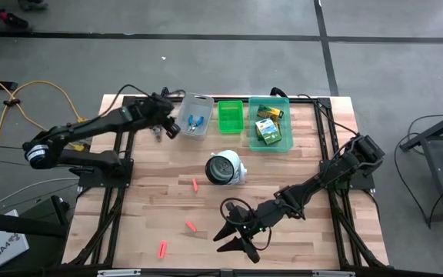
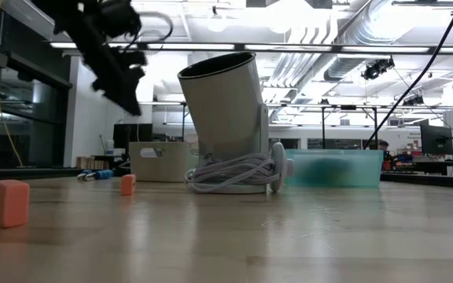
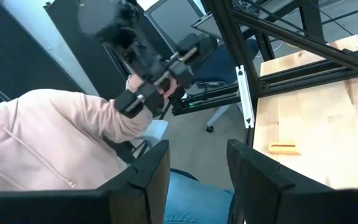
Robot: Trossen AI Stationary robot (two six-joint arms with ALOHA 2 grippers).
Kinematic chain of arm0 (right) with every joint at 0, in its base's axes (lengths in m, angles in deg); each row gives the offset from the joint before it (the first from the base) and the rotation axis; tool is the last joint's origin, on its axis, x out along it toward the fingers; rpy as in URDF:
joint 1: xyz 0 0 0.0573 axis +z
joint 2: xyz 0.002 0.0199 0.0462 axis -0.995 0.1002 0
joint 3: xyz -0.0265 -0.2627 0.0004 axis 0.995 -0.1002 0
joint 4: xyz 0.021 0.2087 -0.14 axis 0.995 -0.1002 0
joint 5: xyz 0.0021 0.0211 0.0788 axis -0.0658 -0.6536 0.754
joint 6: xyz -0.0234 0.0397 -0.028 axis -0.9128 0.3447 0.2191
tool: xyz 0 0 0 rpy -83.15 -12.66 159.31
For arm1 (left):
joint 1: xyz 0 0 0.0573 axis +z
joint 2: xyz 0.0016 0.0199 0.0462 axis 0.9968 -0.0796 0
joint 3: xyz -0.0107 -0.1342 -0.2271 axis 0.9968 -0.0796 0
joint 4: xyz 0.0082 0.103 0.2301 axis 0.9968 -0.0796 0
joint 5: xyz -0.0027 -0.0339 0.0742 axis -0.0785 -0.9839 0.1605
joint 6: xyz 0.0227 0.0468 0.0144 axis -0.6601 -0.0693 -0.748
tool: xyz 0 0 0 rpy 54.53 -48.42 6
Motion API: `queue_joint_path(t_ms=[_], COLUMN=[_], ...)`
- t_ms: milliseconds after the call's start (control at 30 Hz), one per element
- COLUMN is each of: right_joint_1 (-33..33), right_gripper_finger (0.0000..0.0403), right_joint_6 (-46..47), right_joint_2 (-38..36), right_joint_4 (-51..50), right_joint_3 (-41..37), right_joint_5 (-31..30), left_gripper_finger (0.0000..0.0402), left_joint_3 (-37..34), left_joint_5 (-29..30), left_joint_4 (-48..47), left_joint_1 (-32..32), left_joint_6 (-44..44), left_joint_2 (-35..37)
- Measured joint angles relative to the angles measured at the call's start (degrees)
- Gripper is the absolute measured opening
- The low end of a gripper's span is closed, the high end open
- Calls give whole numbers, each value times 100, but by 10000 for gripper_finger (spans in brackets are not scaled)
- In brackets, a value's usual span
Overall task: Pick & Place School Supplies
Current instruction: Put the blue hole puncher into the gray bin
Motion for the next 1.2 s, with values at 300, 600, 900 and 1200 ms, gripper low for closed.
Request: queue_joint_path(t_ms=[300,600,900,1200], right_joint_1=[-119,-338,-549,-544], right_gripper_finger=[149,149,149,149], right_joint_6=[-45,-302,-651,-905], right_joint_2=[0,0,0,0], right_joint_4=[0,-9,-25,-62], right_joint_3=[0,0,0,0], right_joint_5=[257,697,1426,1455], left_gripper_finger=[133,133,133,133], left_joint_3=[0,0,0,-2], left_joint_5=[-157,-844,-798,255], left_joint_4=[-690,-1144,-1190,-902], left_joint_1=[704,950,945,1019], left_joint_6=[1296,2576,3499,3163], left_joint_2=[-297,-587,-787,-1342])
